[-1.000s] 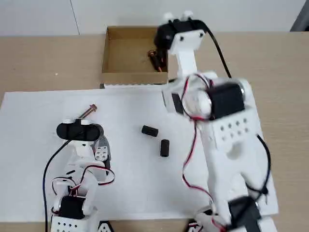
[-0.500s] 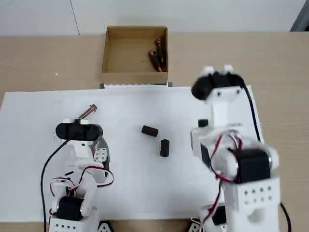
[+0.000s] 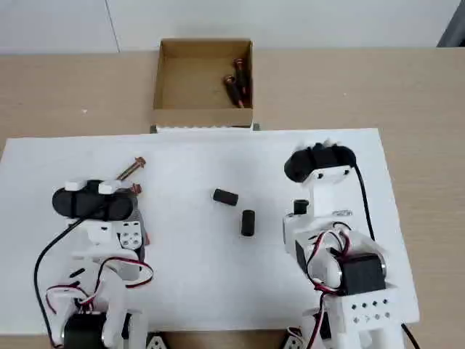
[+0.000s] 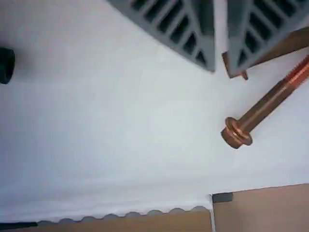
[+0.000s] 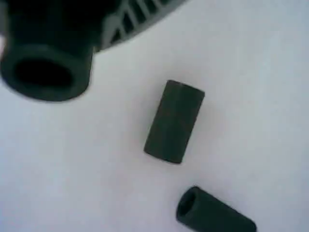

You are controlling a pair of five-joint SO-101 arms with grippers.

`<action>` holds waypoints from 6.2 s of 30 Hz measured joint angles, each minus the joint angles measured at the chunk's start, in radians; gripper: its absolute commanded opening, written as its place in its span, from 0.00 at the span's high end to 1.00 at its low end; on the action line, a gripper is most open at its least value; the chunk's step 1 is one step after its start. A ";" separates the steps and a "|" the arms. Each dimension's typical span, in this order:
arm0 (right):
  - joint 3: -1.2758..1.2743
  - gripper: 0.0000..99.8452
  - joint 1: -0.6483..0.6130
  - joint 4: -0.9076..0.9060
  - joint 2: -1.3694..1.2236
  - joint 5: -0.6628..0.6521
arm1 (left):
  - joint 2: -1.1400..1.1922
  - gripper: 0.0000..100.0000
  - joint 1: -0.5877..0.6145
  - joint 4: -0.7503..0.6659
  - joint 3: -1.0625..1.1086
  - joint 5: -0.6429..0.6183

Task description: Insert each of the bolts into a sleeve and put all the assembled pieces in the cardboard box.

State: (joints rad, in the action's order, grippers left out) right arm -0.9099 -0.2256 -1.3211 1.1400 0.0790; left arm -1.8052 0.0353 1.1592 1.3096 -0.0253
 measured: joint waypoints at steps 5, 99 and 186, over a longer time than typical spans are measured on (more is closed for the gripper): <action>-0.015 1.00 0.000 0.018 0.014 0.000 | 0.000 0.99 0.005 0.060 -0.100 0.000; -0.245 1.00 -0.002 0.267 0.017 0.000 | 2.545 0.91 0.140 0.548 -1.936 0.594; -0.514 1.00 -0.098 0.399 0.661 0.000 | 0.416 1.00 -0.044 -0.252 -0.218 -0.121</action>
State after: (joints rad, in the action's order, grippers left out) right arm -1.4239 -0.3237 -0.9221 1.8013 0.0790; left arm -1.3894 -0.0092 0.9076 1.0917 -0.1465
